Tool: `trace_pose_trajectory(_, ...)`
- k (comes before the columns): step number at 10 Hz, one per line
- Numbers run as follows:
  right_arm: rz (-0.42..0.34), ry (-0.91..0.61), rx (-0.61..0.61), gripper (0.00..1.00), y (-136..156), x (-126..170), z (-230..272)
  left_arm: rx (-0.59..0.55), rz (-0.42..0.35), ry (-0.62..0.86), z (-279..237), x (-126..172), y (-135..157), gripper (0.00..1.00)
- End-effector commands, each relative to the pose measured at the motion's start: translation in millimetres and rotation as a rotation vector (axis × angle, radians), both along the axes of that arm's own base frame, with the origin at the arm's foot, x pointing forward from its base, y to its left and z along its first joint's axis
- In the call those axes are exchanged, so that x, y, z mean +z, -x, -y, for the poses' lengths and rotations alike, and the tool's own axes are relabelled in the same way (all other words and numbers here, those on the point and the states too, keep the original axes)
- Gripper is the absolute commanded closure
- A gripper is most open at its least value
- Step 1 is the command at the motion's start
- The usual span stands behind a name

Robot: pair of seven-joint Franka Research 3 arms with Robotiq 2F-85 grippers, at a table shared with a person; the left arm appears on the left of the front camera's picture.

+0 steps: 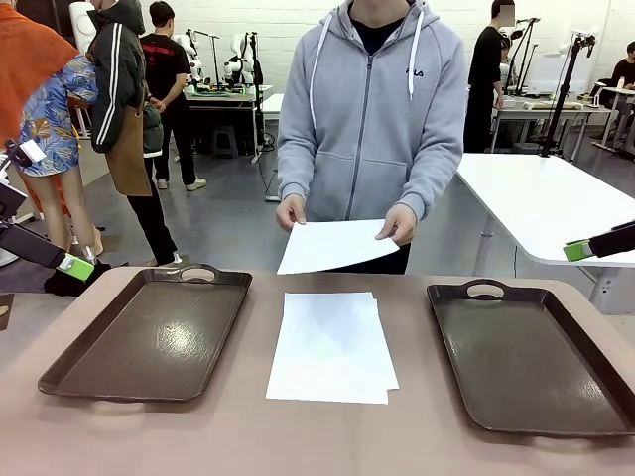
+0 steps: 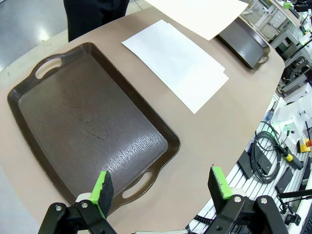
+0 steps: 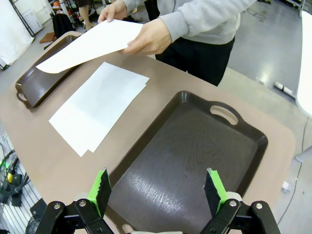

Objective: Sort the A4 documents.
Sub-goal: Receive the A4 Paper.

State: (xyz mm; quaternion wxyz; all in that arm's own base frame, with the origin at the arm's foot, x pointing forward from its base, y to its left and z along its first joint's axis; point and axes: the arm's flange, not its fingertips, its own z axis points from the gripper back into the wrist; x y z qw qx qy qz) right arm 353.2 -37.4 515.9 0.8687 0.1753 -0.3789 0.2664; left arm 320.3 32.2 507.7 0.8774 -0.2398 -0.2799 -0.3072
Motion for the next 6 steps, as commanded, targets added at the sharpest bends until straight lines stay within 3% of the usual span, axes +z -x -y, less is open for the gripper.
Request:
trace_pose_trajectory(1,0.000,-0.007,0.016,0.00,1.2,-0.4,1.0,-0.014,0.010,0.011,-1.6,-0.4,-0.2,0.00)
trace_pose_trajectory(6,0.000,-0.007,0.016,0.00,1.2,-0.4,1.0,-0.014,0.010,0.011,-1.6,-0.4,-0.2,0.00)
